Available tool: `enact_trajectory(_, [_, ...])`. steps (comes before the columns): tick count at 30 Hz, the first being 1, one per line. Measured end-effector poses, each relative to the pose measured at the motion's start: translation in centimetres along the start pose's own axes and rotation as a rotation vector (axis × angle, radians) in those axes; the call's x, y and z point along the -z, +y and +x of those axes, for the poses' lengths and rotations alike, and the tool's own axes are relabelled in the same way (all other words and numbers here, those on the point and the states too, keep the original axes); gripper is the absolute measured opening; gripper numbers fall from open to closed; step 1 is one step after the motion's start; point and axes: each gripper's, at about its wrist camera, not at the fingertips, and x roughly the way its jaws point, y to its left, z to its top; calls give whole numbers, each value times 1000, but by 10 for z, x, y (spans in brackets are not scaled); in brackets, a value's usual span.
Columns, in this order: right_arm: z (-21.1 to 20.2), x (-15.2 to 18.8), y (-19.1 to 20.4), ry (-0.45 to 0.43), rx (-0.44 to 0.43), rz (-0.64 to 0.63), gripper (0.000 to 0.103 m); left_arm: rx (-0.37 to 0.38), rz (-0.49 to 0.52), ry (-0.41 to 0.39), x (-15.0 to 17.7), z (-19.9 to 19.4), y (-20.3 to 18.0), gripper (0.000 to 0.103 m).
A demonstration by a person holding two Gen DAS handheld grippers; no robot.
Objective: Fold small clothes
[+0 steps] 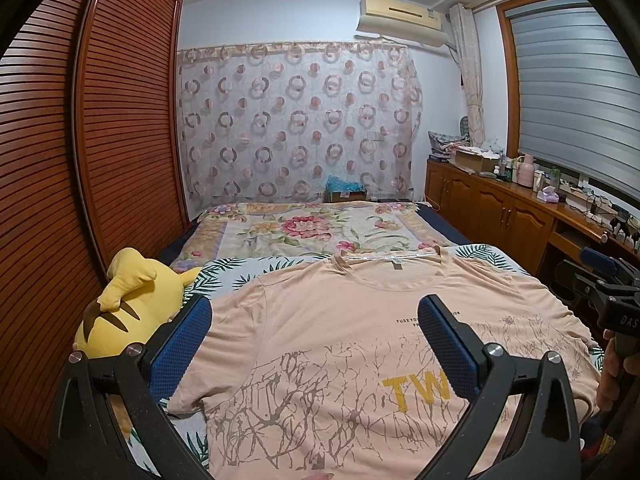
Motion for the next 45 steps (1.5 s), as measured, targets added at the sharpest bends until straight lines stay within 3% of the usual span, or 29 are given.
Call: enact_trajectory(45, [-3, -1, 1, -12, -2, -4, 103, 3, 5, -3, 0, 0, 0, 103])
